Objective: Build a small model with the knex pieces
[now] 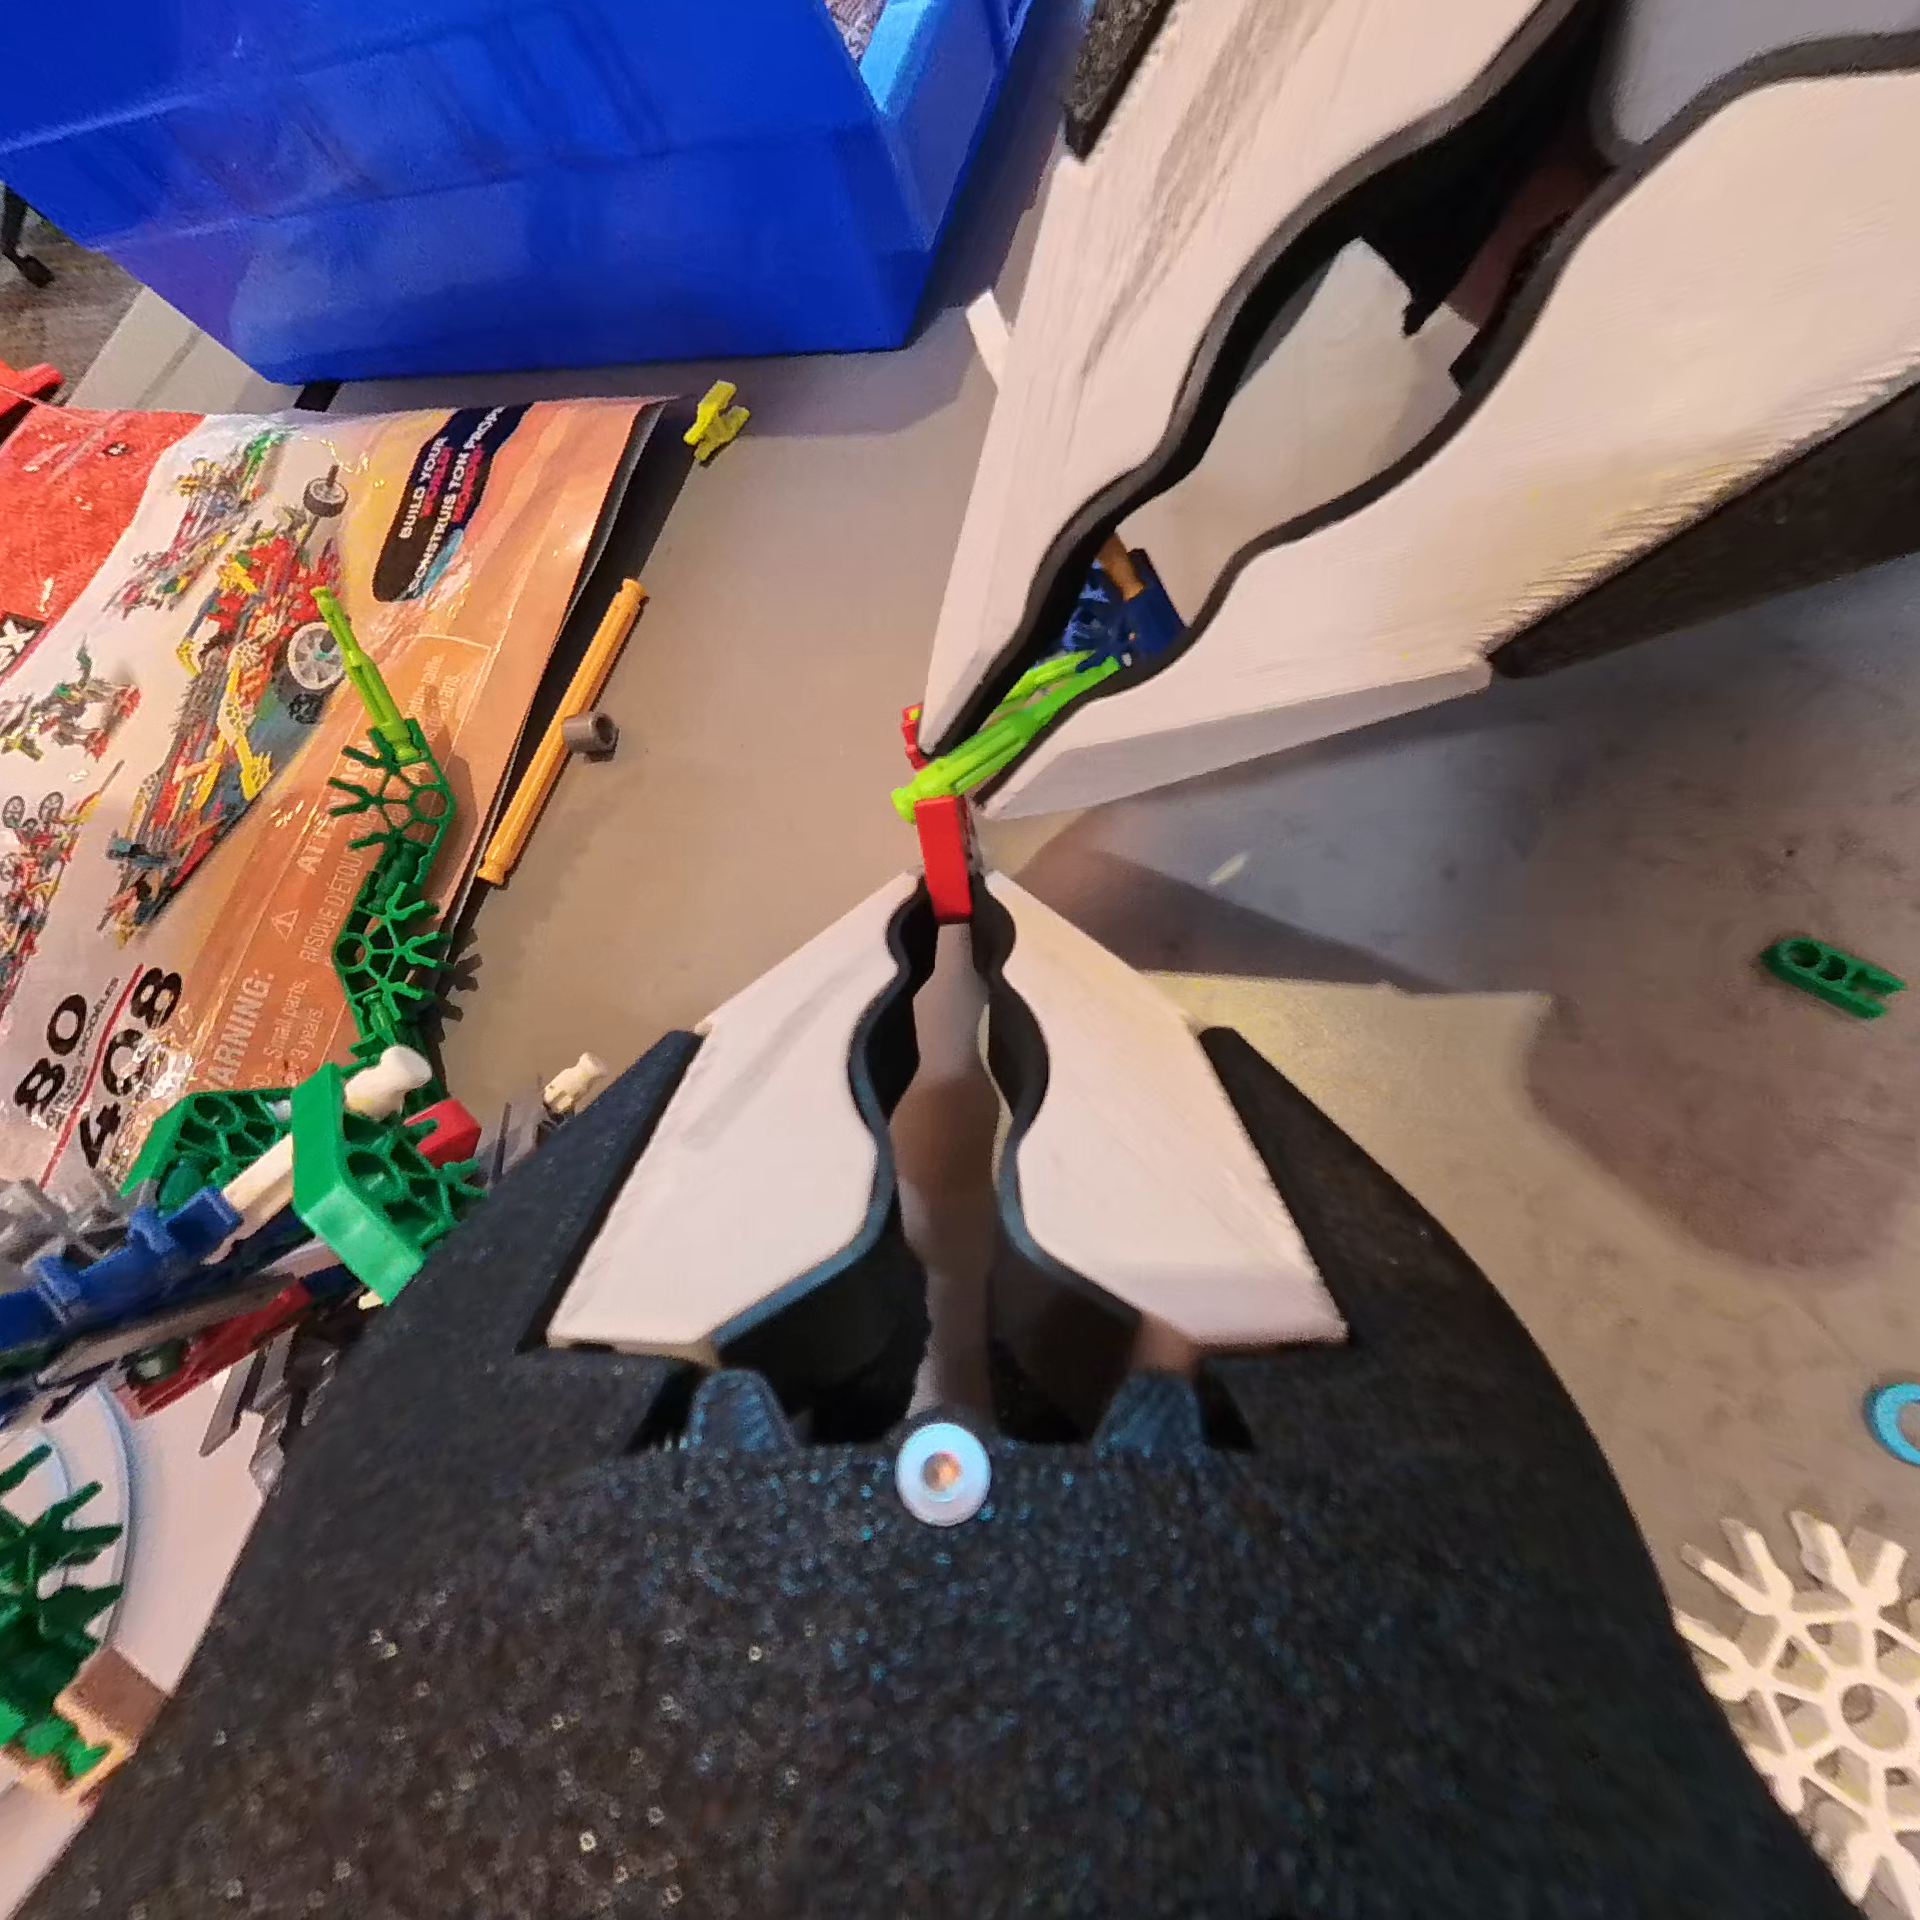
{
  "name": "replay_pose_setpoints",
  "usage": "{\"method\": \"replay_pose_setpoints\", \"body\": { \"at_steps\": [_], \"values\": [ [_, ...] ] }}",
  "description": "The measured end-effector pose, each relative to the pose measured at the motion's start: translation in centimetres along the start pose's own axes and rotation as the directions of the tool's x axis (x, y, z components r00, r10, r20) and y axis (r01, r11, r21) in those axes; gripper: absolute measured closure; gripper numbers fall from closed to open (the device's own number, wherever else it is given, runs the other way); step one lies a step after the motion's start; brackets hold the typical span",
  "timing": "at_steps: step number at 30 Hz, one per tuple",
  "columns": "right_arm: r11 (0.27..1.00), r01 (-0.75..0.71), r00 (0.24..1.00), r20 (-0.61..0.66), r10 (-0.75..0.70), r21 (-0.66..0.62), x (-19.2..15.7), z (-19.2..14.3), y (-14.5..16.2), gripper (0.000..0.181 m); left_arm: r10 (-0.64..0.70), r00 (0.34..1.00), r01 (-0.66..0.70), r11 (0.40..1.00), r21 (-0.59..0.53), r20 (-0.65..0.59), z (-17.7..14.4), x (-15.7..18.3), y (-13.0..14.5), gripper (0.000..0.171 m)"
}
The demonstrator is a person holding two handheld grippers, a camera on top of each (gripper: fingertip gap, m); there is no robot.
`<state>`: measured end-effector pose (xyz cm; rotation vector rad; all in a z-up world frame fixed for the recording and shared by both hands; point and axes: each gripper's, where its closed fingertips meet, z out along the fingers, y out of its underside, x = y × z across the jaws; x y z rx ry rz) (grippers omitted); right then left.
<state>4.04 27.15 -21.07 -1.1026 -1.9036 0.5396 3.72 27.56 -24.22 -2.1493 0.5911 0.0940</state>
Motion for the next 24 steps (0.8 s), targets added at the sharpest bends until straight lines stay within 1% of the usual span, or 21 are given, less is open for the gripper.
{"method": "replay_pose_setpoints", "body": {
  "at_steps": [13, 24],
  "values": [
    [1.000, 0.018, 1.000, -0.005, -0.018, -0.005, -0.23, 0.27, 0.10, 0.175, -0.024, 0.999, 0.024, 1.000, -0.004, -0.032, 0.01, 0.23, 0.05, 0.170],
    [1.000, -0.015, 1.000, -0.002, 0.015, 0.001, 0.17, 0.09, -0.04, 0.176, -0.066, 0.996, 0.067, 0.998, 0.010, -0.059, -0.03, 0.25, -0.21, 0.169]
  ]
}}
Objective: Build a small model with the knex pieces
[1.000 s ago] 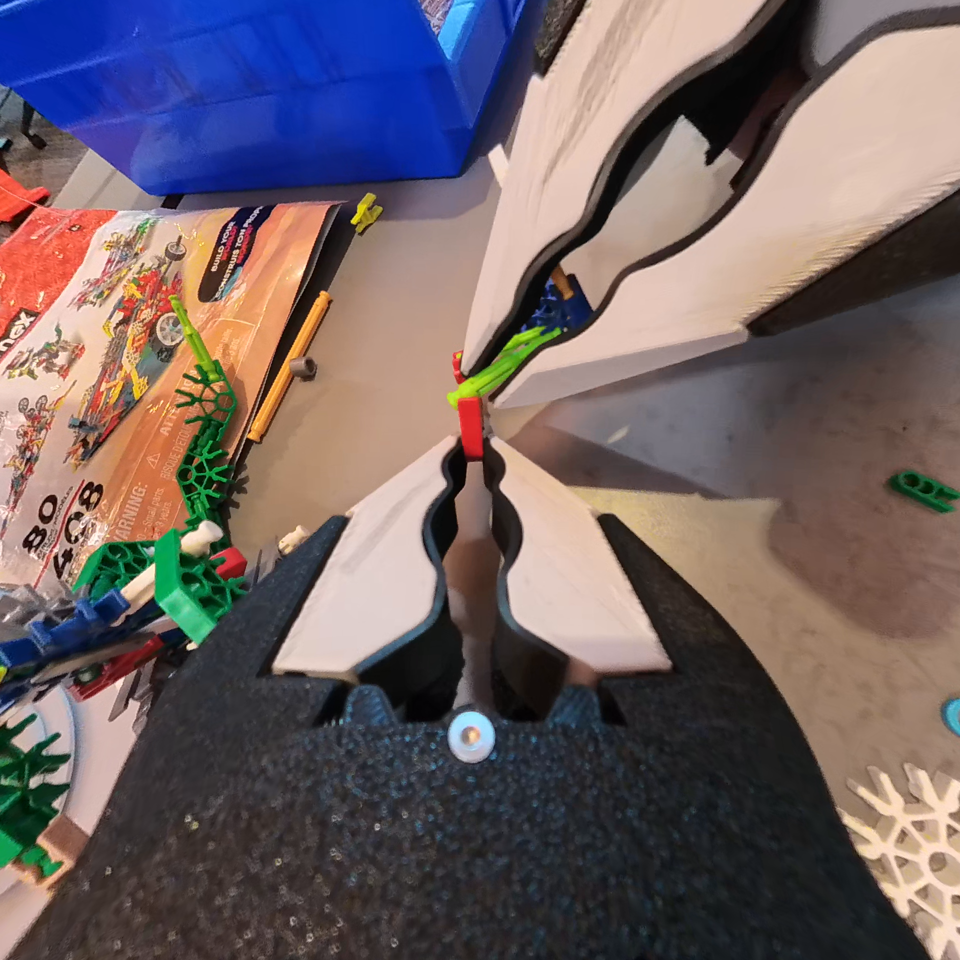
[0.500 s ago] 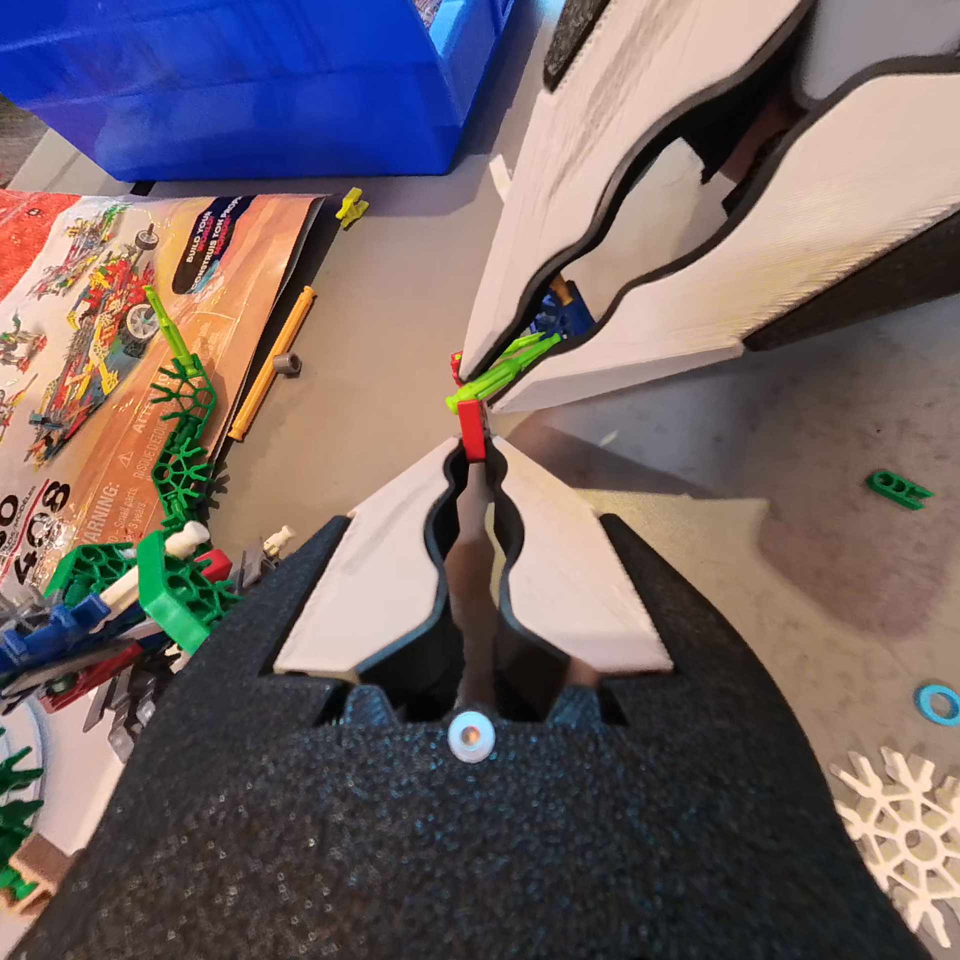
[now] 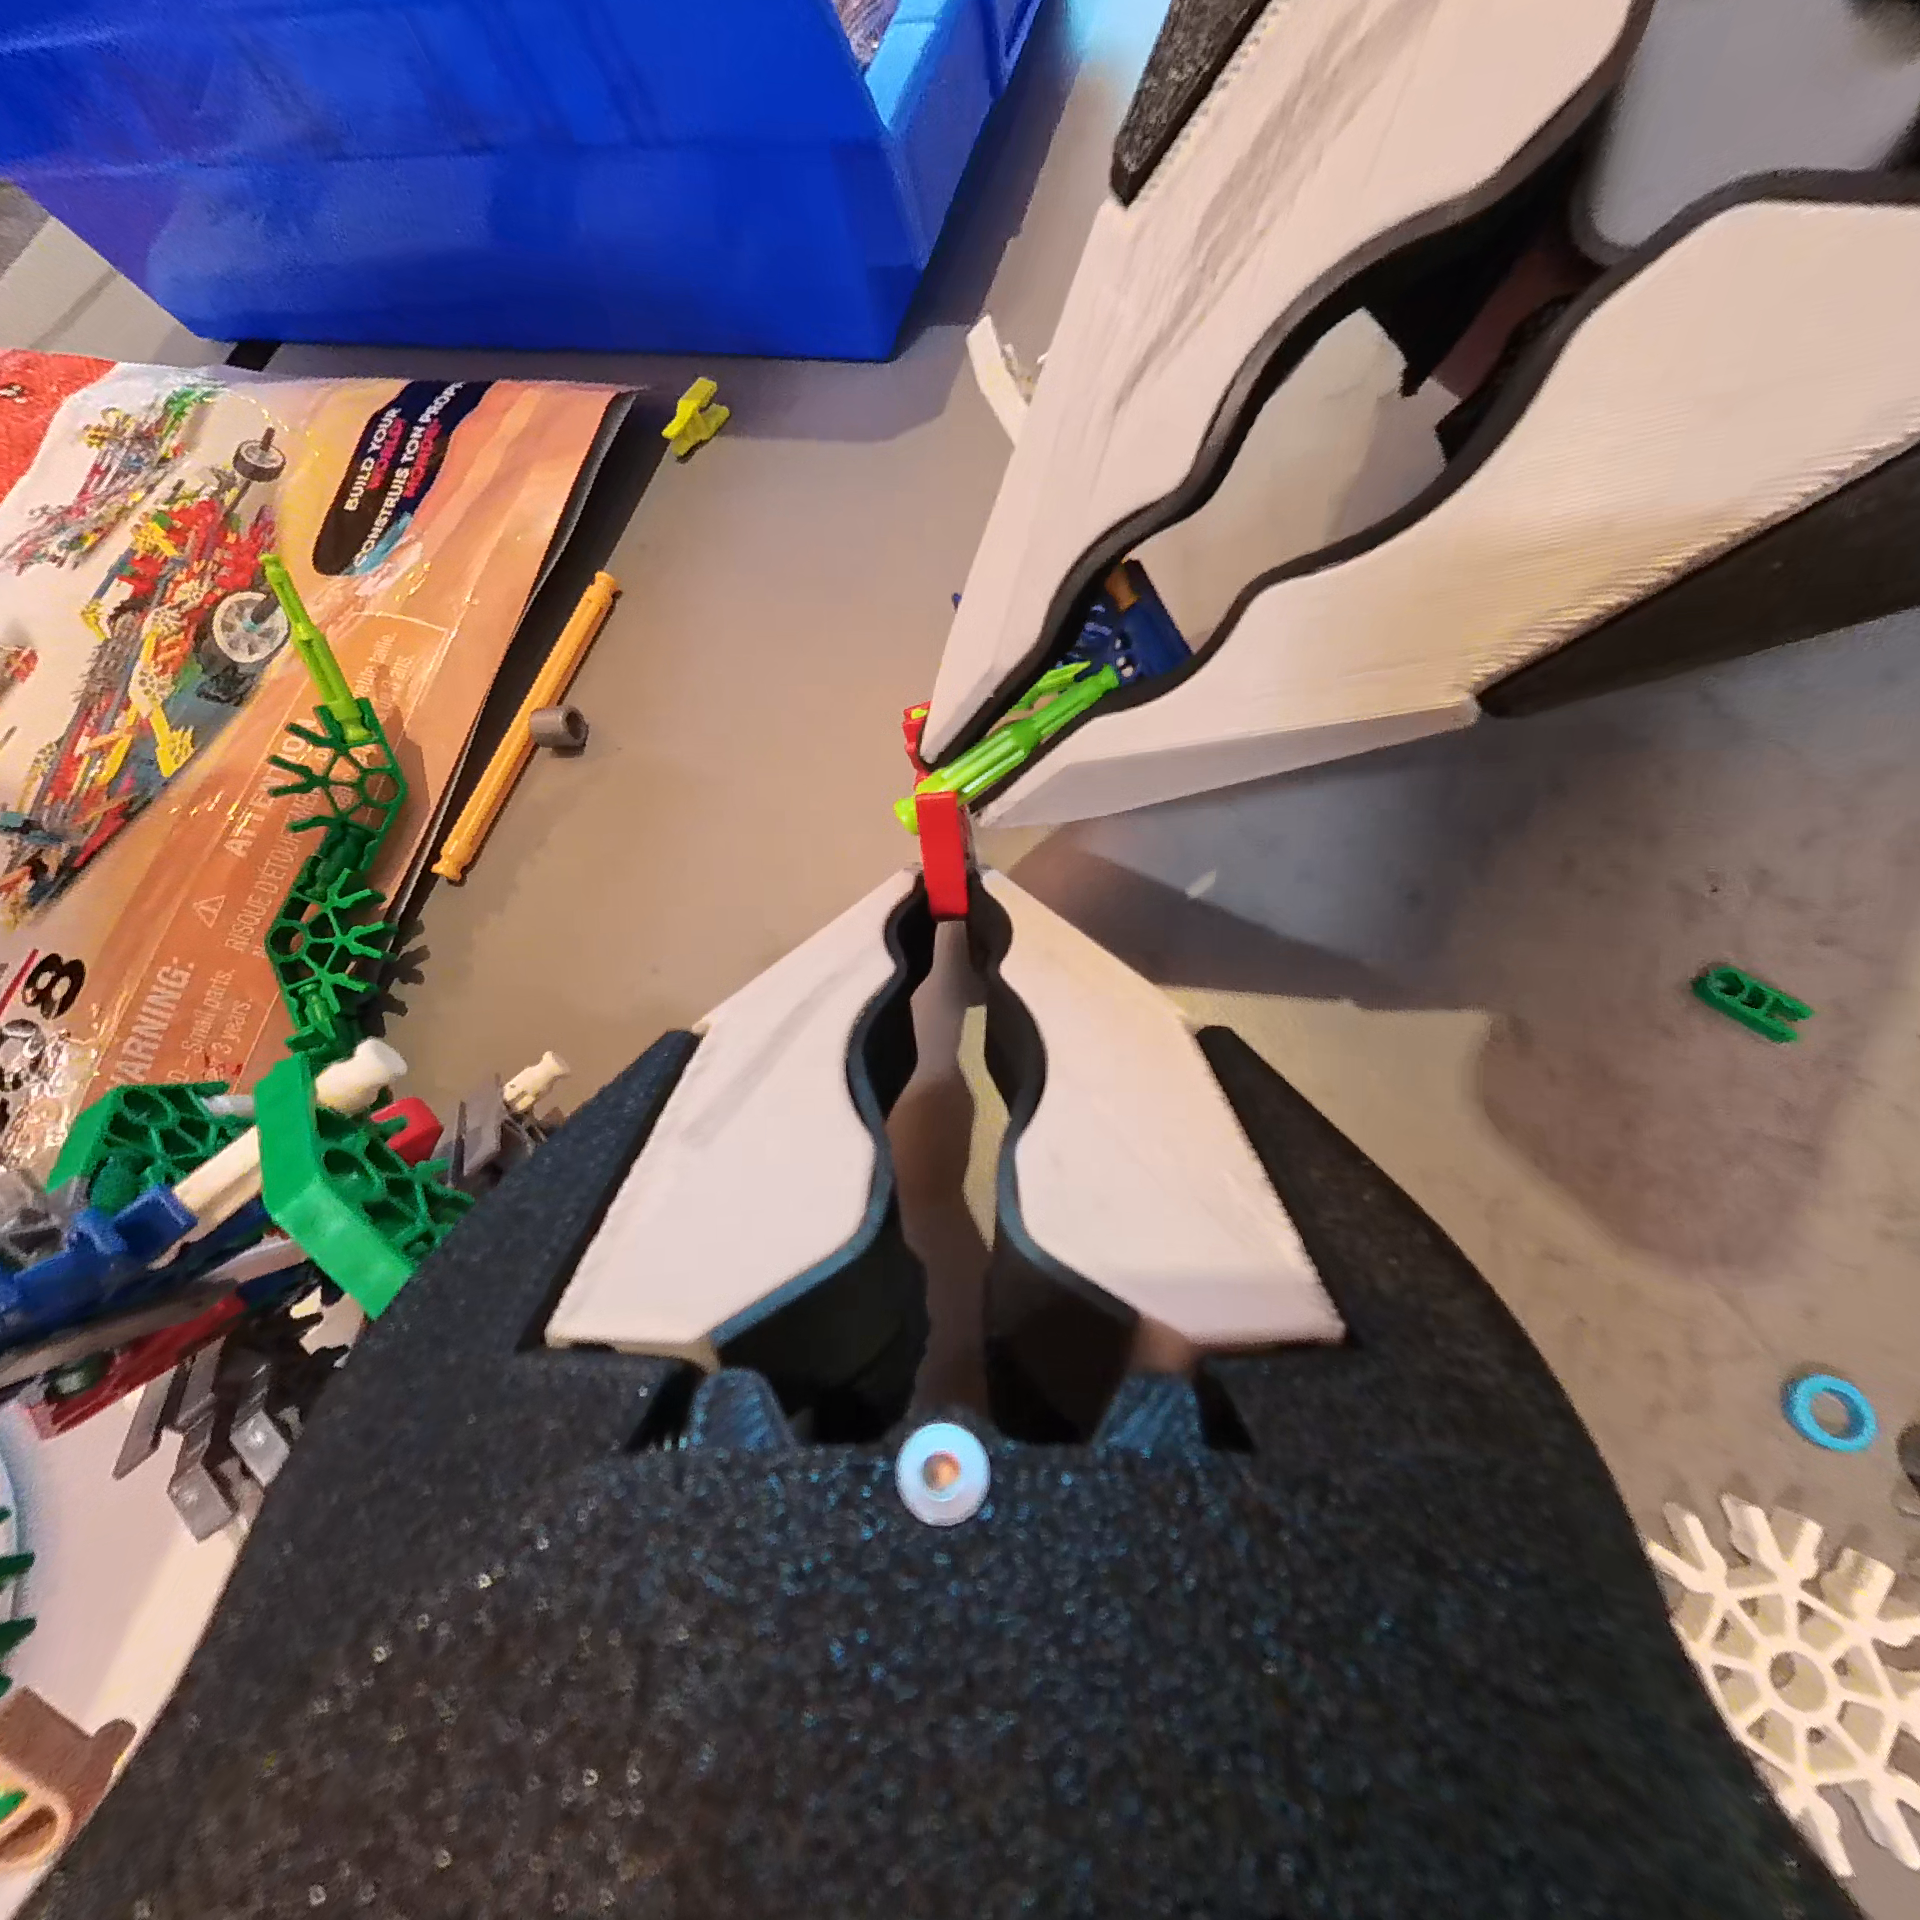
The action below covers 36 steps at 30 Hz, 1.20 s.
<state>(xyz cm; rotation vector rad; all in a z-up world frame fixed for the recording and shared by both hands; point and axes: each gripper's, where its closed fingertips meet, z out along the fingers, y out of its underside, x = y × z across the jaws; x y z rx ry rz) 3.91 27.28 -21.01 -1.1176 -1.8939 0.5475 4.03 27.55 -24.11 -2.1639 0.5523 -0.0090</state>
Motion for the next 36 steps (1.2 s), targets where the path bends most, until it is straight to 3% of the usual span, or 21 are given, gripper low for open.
{"method": "replay_pose_setpoints", "body": {
  "at_steps": [8, 17, 23, 36],
  "values": [
    [0.996, -0.093, 0.995, 0.019, 0.093, -0.006, 0.2, 0.1, 0.0, 0.177, 0.011, 1.000, -0.011, 1.000, -0.003, 0.018, 0.1, -0.1, 0.0, 0.169],
    [0.996, -0.082, 0.997, -0.008, 0.082, -0.024, 0.4, 0.5, 0.2, 0.177, -0.002, 1.000, 0.003, 1.000, -0.027, 0.004, 0.3, -0.2, 0.3, 0.168],
    [0.997, -0.083, 0.996, 0.018, 0.083, -0.004, 0.2, 0.1, -0.1, 0.177, 0.025, 1.000, -0.026, 0.999, 0.024, 0.013, -0.1, 0.1, -0.4, 0.165],
    [0.993, -0.117, 0.993, 0.023, 0.116, 0.025, 0.4, -0.1, -0.6, 0.177, -0.056, 0.998, 0.057, 0.994, 0.095, -0.013, -0.9, -0.3, -1.0, 0.168]
  ]
}}
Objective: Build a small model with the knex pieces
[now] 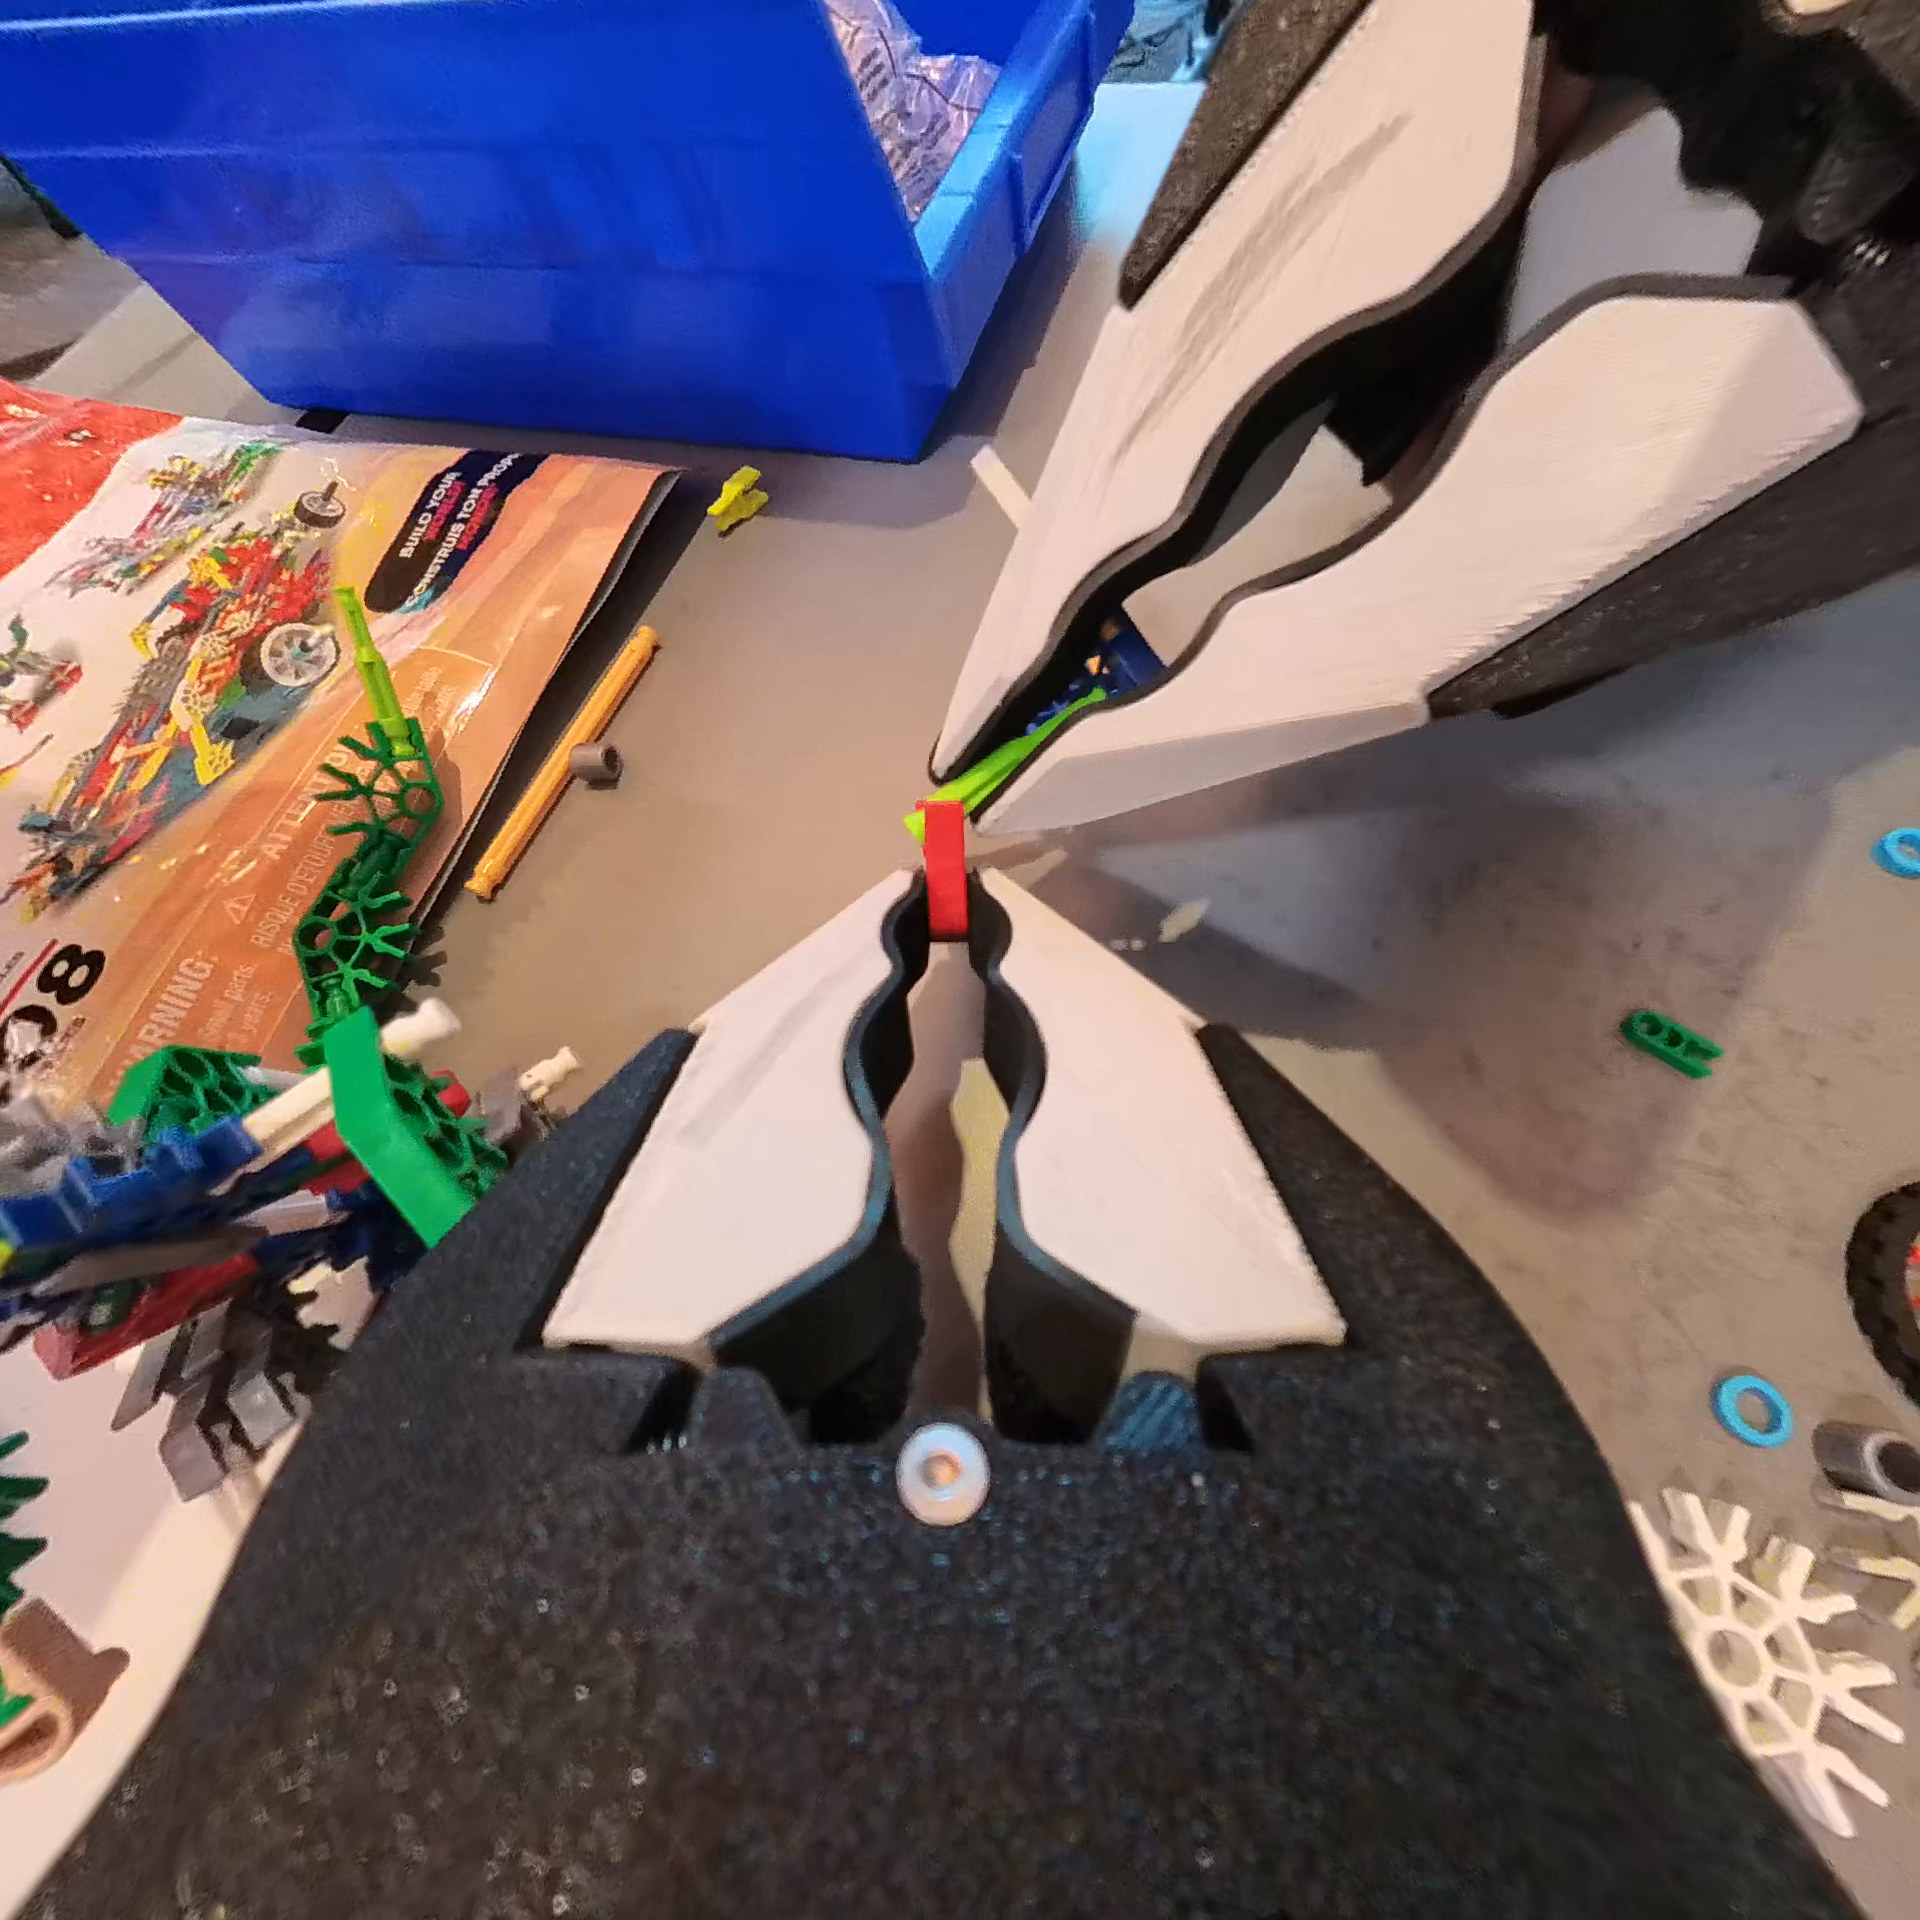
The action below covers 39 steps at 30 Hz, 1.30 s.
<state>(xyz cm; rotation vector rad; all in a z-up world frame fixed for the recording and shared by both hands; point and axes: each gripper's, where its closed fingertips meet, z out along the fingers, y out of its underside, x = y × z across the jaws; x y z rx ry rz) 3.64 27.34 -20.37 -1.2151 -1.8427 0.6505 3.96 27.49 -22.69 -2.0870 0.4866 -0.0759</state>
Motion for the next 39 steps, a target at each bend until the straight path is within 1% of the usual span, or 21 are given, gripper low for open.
{"method": "replay_pose_setpoints", "body": {
  "at_steps": [3, 8, 10, 12, 18, 23, 27, 34, 39],
  "values": [
    [0.999, -0.042, 0.999, 0.004, 0.042, 0.023, 0.25, -0.19, -0.36, 0.177, -0.049, 0.999, 0.049, 0.998, 0.029, -0.012, -0.12, -0.09, -0.48, 0.168],
    [0.988, -0.143, 0.990, 0.024, 0.142, 0.050, 0.76, -0.42, -0.67, 0.177, -0.053, 0.999, 0.053, 0.998, 0.036, 0.002, -0.16, -0.29, -0.58, 0.169],
    [0.981, -0.180, 0.983, 0.043, 0.178, 0.065, 0.85, -0.62, -0.88, 0.177, -0.074, 0.997, 0.073, 0.996, 0.052, -0.002, -0.27, -0.43, -0.78, 0.169],
    [0.986, -0.157, 0.987, 0.042, 0.155, 0.061, 0.58, -0.53, -0.90, 0.177, -0.092, 0.996, 0.091, 0.994, 0.066, 0.005, -0.40, -0.63, -1.11, 0.169],
    [0.994, -0.106, 0.994, 0.012, 0.105, 0.042, 0.55, -0.32, -0.66, 0.177, -0.080, 0.997, 0.079, 0.996, 0.049, 0.009, -0.19, -0.68, -0.80, 0.168],
    [0.994, -0.098, 0.995, 0.006, 0.098, 0.044, 0.58, -0.39, -0.73, 0.177, -0.063, 0.998, 0.062, 0.997, 0.050, 0.024, -0.21, -0.71, -0.92, 0.169],
    [0.998, -0.048, 0.999, -0.017, 0.049, 0.035, 0.52, -0.30, -0.67, 0.177, -0.067, 0.997, 0.065, 0.997, 0.047, 0.028, -0.14, -0.70, -0.84, 0.169],
    [1.000, -0.016, 0.999, -0.036, 0.017, 0.024, 0.54, -0.25, -0.59, 0.177, -0.061, 0.998, 0.059, 0.997, 0.041, 0.030, -0.06, -0.68, -0.78, 0.168],
    [0.999, -0.028, 0.999, -0.045, 0.028, 0.021, 0.77, -0.21, -0.53, 0.177, -0.040, 0.998, 0.038, 0.999, 0.033, 0.048, 0.05, -0.71, -0.85, 0.167]
  ]
}}
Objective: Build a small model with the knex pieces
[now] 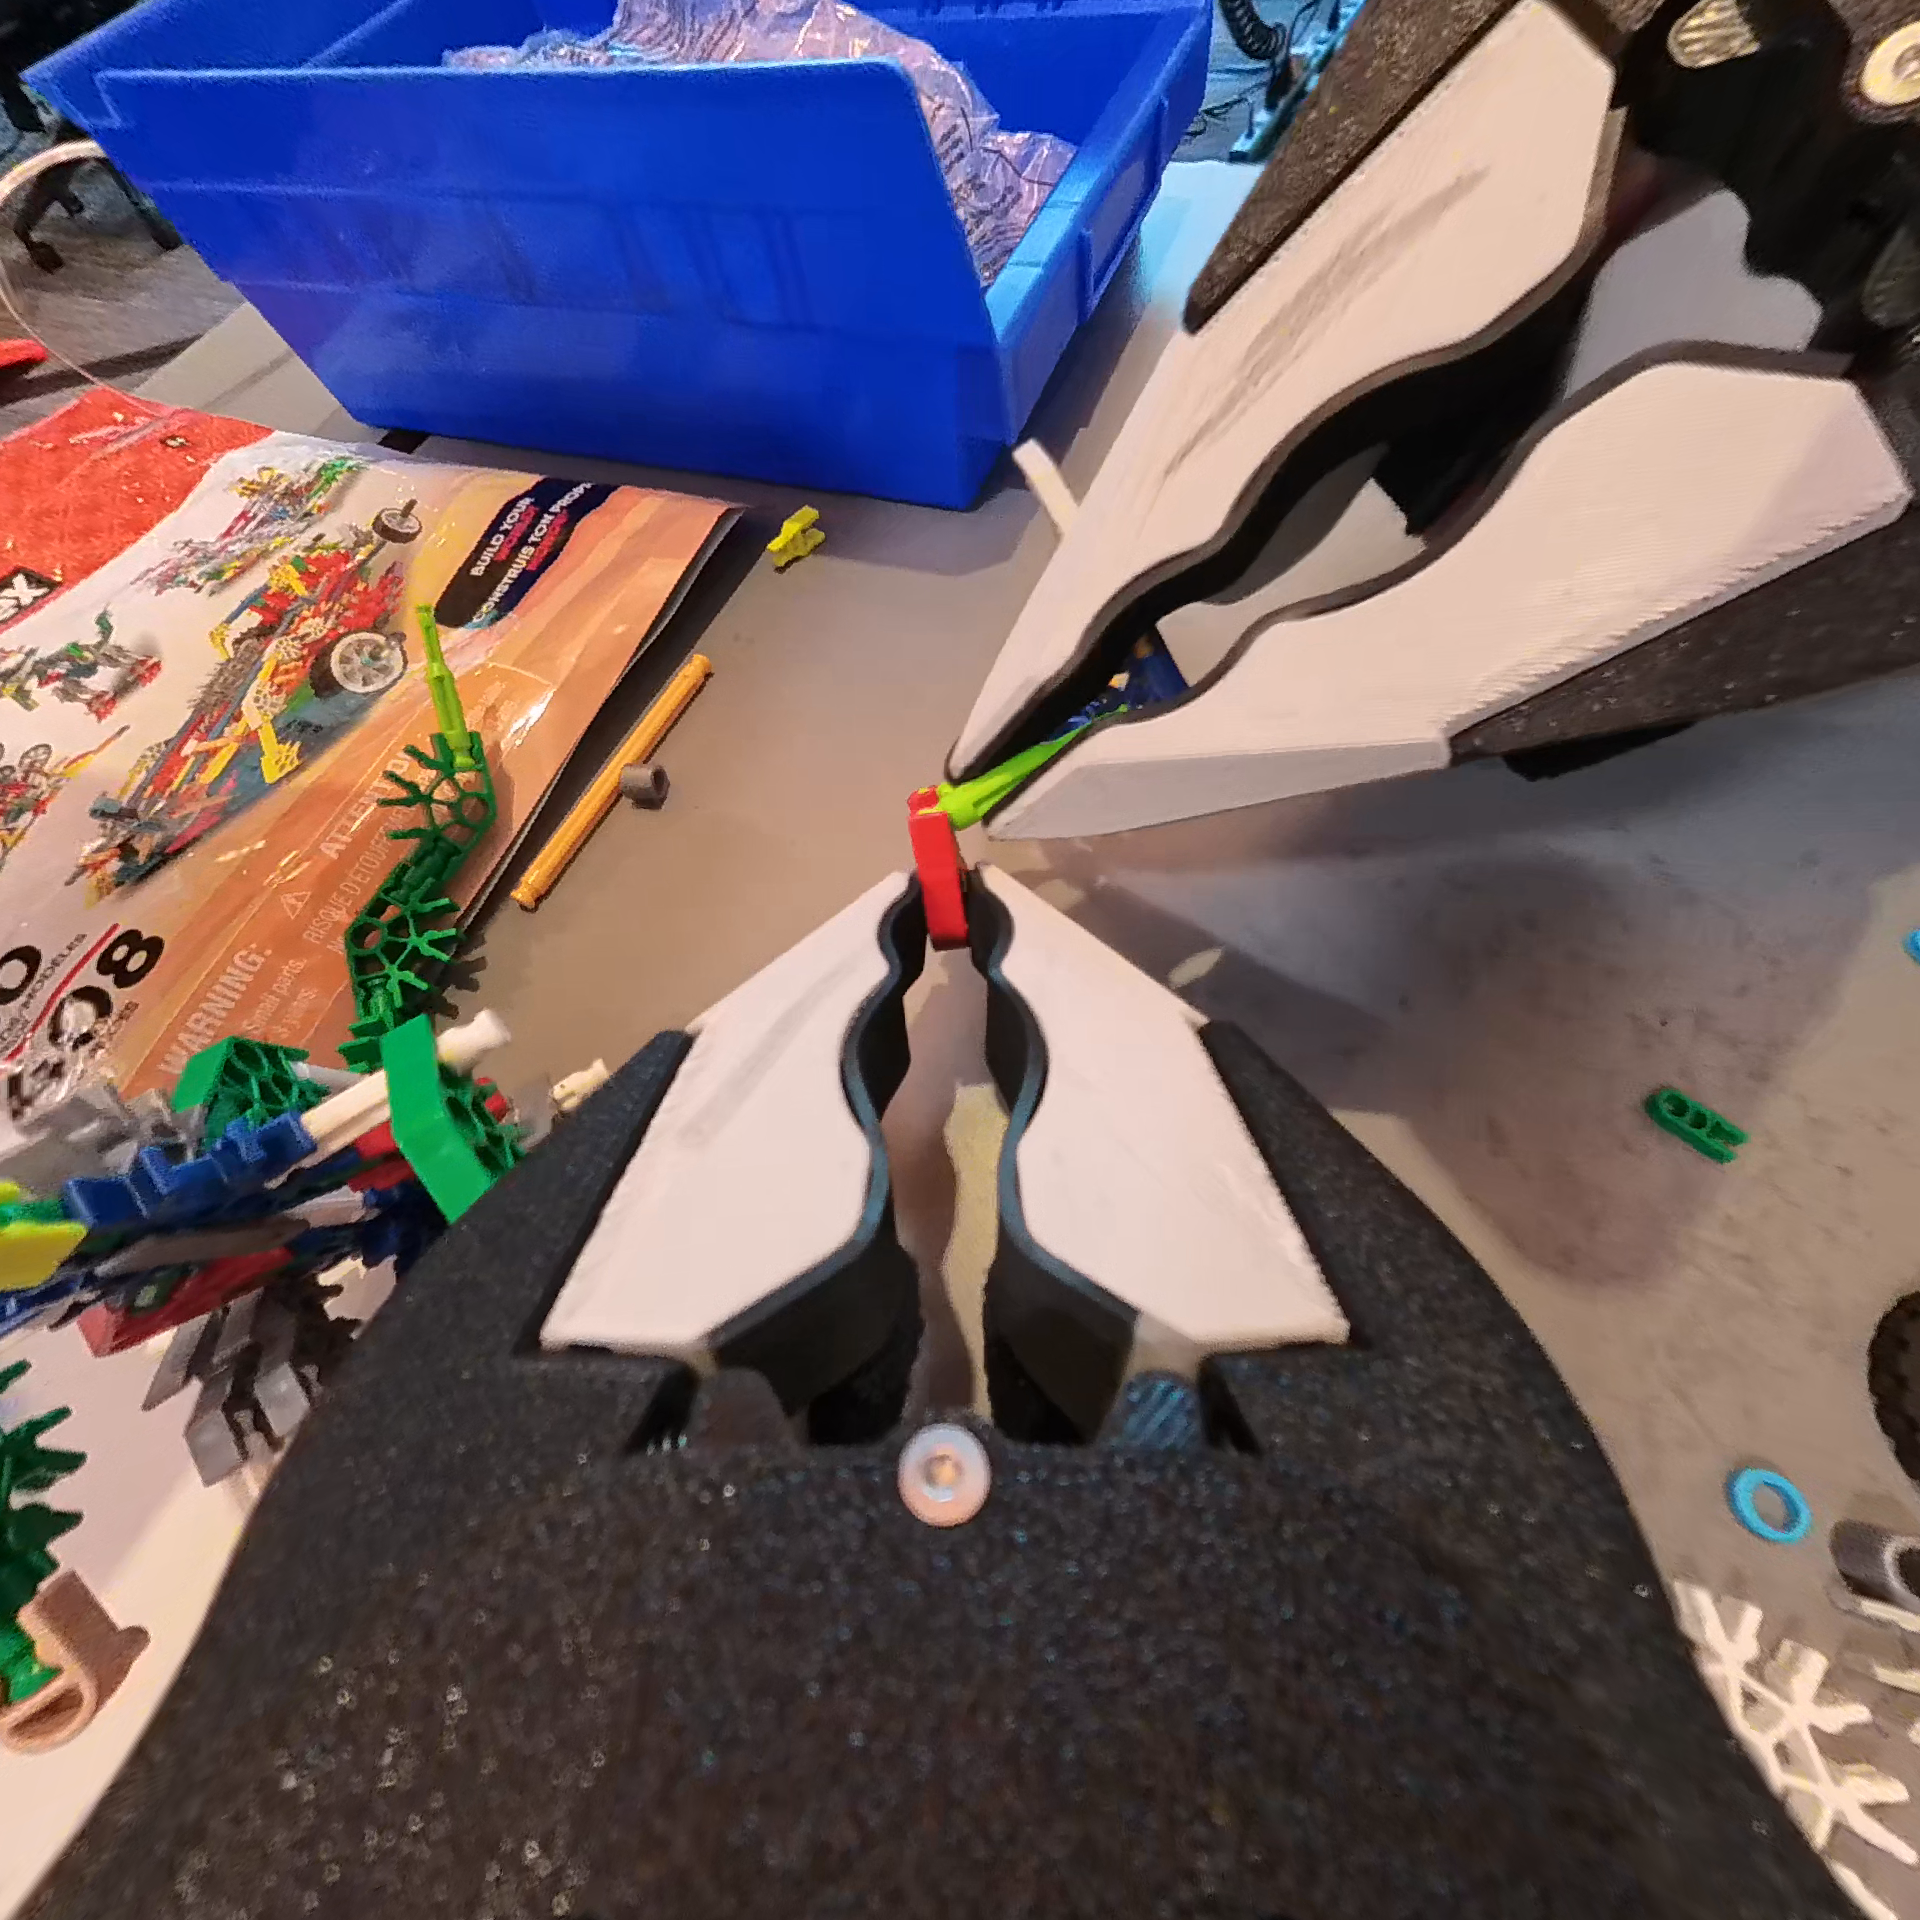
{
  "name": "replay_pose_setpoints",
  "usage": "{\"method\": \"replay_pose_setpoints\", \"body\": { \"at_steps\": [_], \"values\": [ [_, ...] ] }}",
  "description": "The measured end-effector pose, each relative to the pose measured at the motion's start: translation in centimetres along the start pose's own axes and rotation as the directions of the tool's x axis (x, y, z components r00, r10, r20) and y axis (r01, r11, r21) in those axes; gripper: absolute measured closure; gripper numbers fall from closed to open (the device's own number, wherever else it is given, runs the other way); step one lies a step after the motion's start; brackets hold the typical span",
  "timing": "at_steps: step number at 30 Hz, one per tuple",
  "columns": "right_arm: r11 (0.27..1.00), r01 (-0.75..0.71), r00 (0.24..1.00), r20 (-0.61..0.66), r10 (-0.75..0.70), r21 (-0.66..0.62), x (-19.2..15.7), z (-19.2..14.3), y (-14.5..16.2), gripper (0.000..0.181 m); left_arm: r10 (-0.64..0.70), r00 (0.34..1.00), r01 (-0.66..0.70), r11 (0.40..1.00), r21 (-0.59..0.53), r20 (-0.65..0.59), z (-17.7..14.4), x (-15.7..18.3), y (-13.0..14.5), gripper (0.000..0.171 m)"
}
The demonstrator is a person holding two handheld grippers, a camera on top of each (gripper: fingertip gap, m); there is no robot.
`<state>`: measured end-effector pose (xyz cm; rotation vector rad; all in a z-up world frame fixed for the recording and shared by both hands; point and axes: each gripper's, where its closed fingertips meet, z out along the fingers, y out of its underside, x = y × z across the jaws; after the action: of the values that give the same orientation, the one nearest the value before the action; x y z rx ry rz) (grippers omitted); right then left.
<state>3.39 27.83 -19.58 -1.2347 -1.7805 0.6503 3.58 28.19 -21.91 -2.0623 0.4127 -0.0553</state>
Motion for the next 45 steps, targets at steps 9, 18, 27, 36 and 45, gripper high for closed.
{"method": "replay_pose_setpoints", "body": {
  "at_steps": [9, 18, 27, 36, 45],
  "values": [
    [1.000, -0.005, 1.000, -0.004, 0.005, 0.005, 0.26, -0.10, -0.03, 0.177, 0.058, 0.998, -0.058, 0.998, 0.007, 0.026, -0.17, 0.00, -0.16, 0.163],
    [1.000, -0.013, 1.000, 0.004, 0.013, 0.013, 0.28, -0.24, -0.11, 0.177, 0.109, 0.993, -0.109, 0.994, 0.015, 0.046, -0.50, 0.00, -0.28, 0.165],
    [0.999, -0.031, 1.000, 0.006, 0.030, 0.020, 0.32, -0.19, -0.20, 0.177, 0.060, 0.998, -0.062, 0.997, 0.039, 0.035, -0.53, -0.11, -0.42, 0.167],
    [1.000, -0.017, 1.000, -0.005, 0.017, 0.012, 0.33, -0.09, -0.04, 0.177, 0.010, 1.000, -0.011, 0.999, 0.043, 0.024, -0.33, 0.03, -0.39, 0.167],
    [1.000, 0.030, 1.000, -0.011, -0.030, -0.005, 0.03, 0.05, 0.22, 0.176, 0.020, 0.999, -0.022, 0.999, 0.034, 0.043, -0.24, -0.08, -0.25, 0.168]
  ]
}}
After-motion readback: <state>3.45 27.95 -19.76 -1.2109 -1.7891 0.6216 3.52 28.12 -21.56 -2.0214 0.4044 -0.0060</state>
